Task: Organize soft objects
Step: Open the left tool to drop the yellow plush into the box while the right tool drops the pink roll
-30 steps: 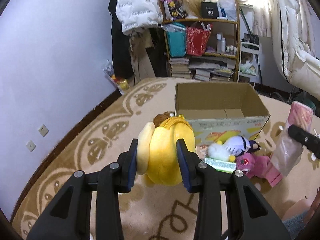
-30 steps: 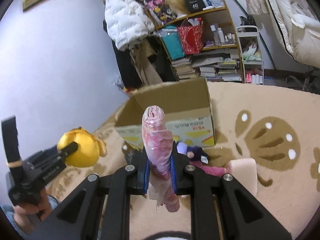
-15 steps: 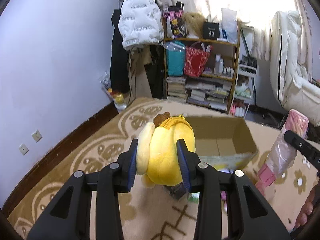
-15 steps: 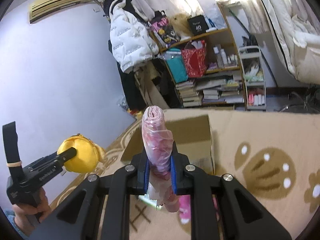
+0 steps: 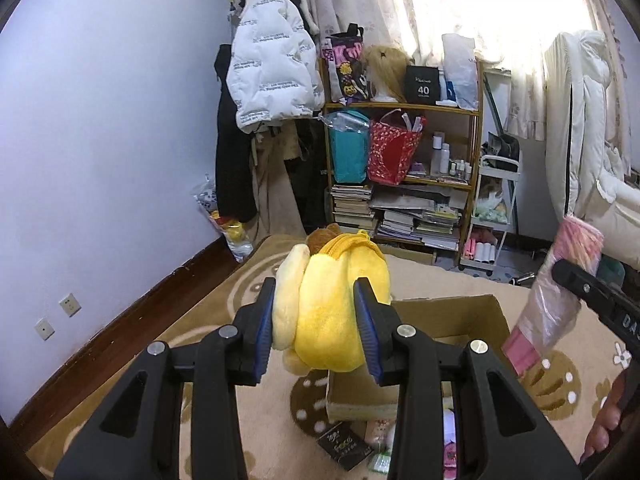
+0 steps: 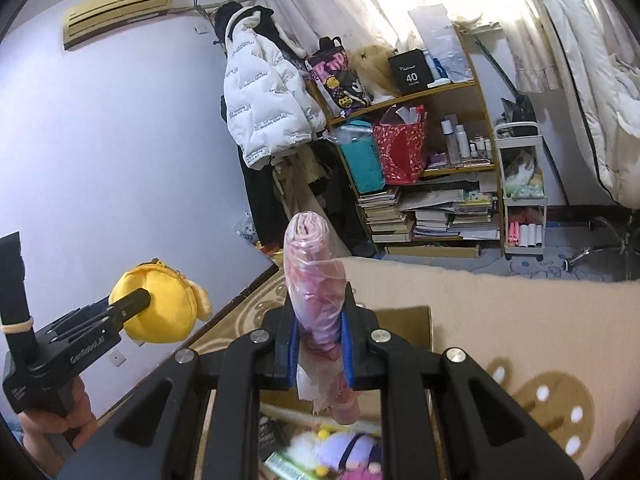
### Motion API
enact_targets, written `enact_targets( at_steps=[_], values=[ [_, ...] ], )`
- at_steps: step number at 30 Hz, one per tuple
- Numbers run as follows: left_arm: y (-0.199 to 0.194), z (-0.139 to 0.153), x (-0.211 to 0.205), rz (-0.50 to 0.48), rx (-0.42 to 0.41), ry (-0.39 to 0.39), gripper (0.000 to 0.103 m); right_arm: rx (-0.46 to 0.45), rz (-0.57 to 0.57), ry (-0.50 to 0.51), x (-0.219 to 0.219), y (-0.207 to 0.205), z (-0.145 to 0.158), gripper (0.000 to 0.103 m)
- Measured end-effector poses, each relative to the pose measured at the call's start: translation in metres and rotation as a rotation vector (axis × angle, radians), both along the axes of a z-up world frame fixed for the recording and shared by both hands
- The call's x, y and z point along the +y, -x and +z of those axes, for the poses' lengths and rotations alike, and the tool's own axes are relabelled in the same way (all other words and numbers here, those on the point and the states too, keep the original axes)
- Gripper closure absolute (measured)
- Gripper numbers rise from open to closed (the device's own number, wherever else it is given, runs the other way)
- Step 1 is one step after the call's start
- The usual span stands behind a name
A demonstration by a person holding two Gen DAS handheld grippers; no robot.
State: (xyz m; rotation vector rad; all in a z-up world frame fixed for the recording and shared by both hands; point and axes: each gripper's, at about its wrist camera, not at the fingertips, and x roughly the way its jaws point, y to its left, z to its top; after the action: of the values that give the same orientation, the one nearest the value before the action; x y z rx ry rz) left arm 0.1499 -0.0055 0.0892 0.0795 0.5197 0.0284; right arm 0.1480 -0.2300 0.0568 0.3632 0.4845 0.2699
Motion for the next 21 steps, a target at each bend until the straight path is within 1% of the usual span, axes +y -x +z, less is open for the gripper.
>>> enact_targets(
  at_steps=[2, 4, 7, 13, 16, 21],
  values=[
    [-0.01, -0.005, -0.005, -0.008, 0.007, -0.02, 0.067, 0.008, 0.004, 0.007, 0.002, -0.013, -0.002, 0.085],
    [-0.021, -0.012, -0.01, -0.015, 0.021, -0.059, 0.067, 0.015, 0.009, 0.014, 0.005, -0.02, -0.006, 0.085],
    [-0.032, -0.023, -0.015, -0.029, 0.043, -0.059, 0.067, 0.035, 0.02, 0.036, 0.011, -0.028, -0.015, 0.085],
    [-0.05, -0.05, -0.026, -0.064, 0.099, -0.031, 0.066, 0.111, 0.018, 0.051, 0.013, -0.037, -0.046, 0.084],
    [-0.058, -0.071, -0.035, -0.061, 0.158, -0.07, 0.066, 0.144, 0.014, 0.071, 0.011, -0.038, -0.06, 0.084],
    [-0.059, -0.097, -0.042, -0.076, 0.217, -0.095, 0.066, 0.211, 0.009, 0.113, 0.011, -0.042, -0.074, 0.081]
  ],
)
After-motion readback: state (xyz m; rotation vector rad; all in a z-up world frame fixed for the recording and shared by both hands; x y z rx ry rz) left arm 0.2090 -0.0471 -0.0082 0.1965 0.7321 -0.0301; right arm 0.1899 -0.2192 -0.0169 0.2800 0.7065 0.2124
